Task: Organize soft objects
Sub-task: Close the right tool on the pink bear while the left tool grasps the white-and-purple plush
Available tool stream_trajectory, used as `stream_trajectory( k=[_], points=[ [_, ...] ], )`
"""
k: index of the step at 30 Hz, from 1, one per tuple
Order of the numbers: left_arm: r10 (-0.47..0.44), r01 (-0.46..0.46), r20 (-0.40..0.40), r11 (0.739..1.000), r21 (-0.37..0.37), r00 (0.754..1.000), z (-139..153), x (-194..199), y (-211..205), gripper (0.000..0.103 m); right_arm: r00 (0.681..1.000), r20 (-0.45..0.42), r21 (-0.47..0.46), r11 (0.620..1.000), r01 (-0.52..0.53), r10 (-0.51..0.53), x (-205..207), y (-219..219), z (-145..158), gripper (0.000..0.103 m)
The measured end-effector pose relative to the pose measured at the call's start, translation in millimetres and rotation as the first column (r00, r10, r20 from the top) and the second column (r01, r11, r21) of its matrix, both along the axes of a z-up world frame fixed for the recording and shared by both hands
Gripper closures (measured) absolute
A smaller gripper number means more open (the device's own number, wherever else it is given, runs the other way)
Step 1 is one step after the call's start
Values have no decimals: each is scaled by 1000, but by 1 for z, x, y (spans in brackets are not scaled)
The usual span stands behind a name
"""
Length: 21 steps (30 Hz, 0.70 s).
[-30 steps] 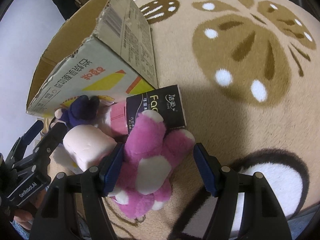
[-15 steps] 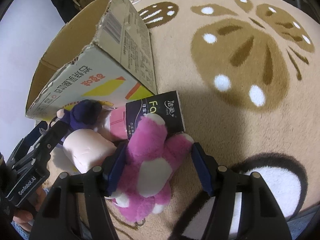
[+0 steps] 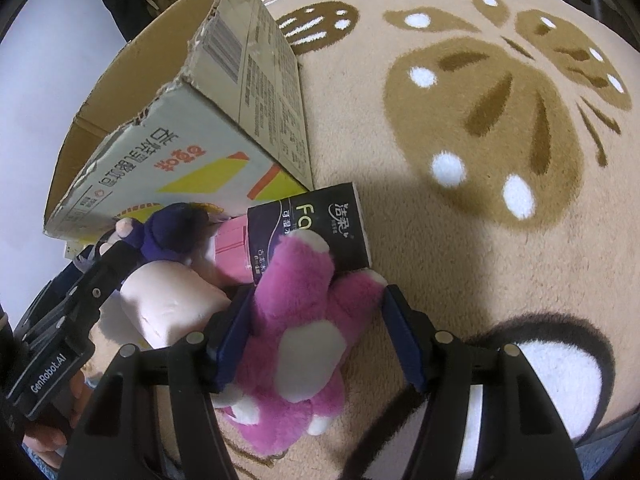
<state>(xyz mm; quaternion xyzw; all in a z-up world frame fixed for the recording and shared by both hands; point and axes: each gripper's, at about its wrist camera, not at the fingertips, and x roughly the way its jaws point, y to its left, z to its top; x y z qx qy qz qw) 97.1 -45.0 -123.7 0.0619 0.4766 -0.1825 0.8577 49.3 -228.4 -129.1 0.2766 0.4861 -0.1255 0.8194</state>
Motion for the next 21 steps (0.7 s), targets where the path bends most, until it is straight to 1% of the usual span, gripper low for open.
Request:
stream_trajectory(
  k=[2, 4, 8, 10, 12, 13, 14, 21],
  points=[
    [-1, 1, 15, 1000, 12, 1000, 0, -1, -4, 22, 1000, -2, -3, 1000, -1, 1, -1, 1, -1, 35],
    [-2, 2, 11, 1000, 13, 1000, -1, -1, -6, 22, 1000, -5, -4, 1000, 0, 0, 0, 2, -1, 35],
    [8, -8, -36, 1000, -20, 999, -7, 1, -7, 21, 1000, -15, -16, 1000, -2, 1, 3, 4, -4, 35],
    [9, -10, -46, 1000, -30, 999, -9, 2, -8, 21, 1000, -20, -26, 1000, -5, 4, 6, 6, -5, 35],
    [0, -1, -38, 999, -35, 999, -8, 1, -8, 24, 1000, -19, -31, 1000, -5, 4, 7, 9, -5, 35],
    [-16, 15, -30, 999, -36, 999, -7, 1, -9, 33, 1000, -17, -33, 999, -3, 2, 7, 10, -5, 37],
    [-36, 35, -24, 999, -37, 999, -5, 0, -10, 38, 1000, -15, -34, 999, -2, 2, 6, 12, -4, 37],
    [-53, 53, -11, 998, -19, 999, -3, -2, -12, 42, 1000, -7, -28, 1000, 5, -5, 4, 13, -1, 40]
  ],
)
